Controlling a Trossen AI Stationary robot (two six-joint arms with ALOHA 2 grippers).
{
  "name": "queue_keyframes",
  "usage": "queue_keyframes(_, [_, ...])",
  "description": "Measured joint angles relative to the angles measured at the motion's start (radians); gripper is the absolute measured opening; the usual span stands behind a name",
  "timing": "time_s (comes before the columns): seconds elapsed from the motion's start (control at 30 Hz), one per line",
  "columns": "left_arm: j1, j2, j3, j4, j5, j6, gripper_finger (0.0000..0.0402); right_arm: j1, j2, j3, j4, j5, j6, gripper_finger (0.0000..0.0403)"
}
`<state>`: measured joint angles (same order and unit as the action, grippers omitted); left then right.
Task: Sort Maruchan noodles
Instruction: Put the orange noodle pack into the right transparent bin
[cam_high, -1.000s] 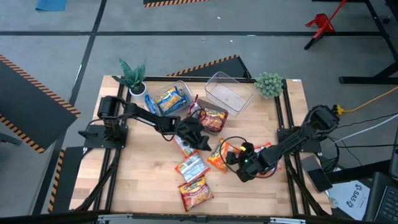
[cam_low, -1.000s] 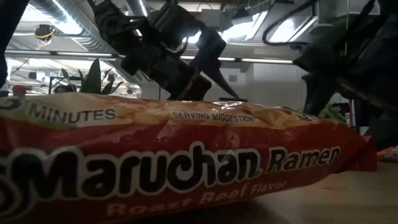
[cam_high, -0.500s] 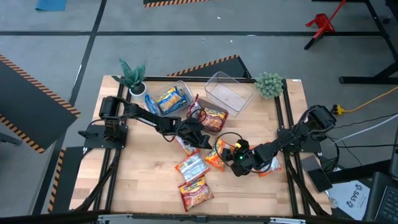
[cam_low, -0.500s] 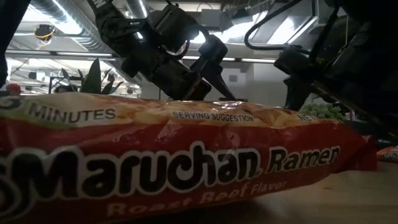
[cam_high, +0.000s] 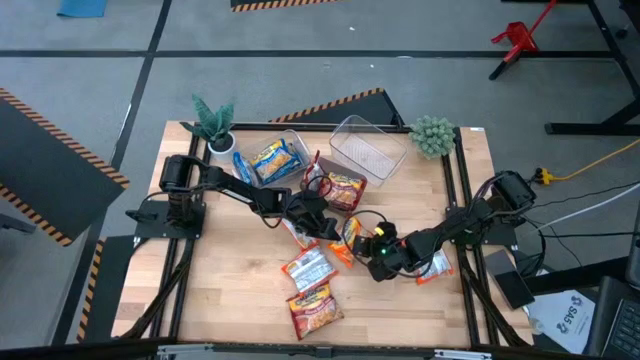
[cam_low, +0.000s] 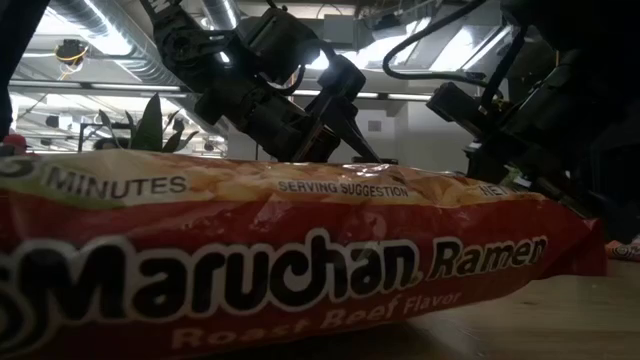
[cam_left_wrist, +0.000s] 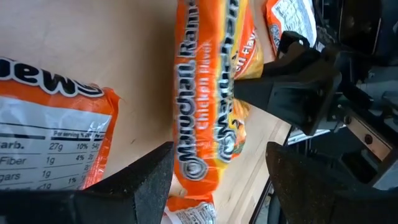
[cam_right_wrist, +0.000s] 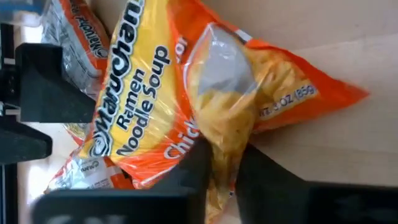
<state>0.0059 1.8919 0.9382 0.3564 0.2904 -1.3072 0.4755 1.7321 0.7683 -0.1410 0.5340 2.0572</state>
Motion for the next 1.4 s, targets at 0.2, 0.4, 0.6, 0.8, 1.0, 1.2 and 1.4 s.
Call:
queue_keyframes(0.2, [0.001, -0.002, -0.001, 0.007, 0.05, -0.003, 0.0247, 0.0, 0.0, 0.035, 0.001, -0.043, -0.079, 0.0013])
queue_keyframes(0.4, [0.0, -0.002, -0.002, 0.018, 0.096, -0.023, 0.0247, 0.002, 0.0, 0.071, -0.002, -0.068, -0.129, 0.0008])
queue_keyframes(0.6, [0.0, -0.002, -0.002, 0.013, 0.103, -0.026, 0.0247, 0.002, 0.0, 0.097, -0.006, -0.075, -0.165, 0.0005])
queue_keyframes(0.8, [0.0, -0.002, -0.003, 0.005, 0.149, 0.005, 0.0247, 0.005, 0.0, 0.142, -0.012, -0.11, -0.215, 0.0004])
queue_keyframes(1.0, [0.0, -0.004, -0.003, -0.025, 0.158, 0.032, 0.0247, 0.004, -0.003, 0.235, -0.135, -0.108, -0.26, 0.0003])
queue_keyframes(1.2, [0.0, -0.004, 0.0, -0.01, 0.161, 0.017, 0.0247, -0.002, -0.004, 0.358, -0.301, -0.082, -0.348, 0.0003])
queue_keyframes(1.4, [-0.004, -0.003, -0.002, 0.068, 0.177, -0.002, 0.0247, -0.004, -0.006, 0.414, -0.374, -0.071, -0.391, 0.0003])
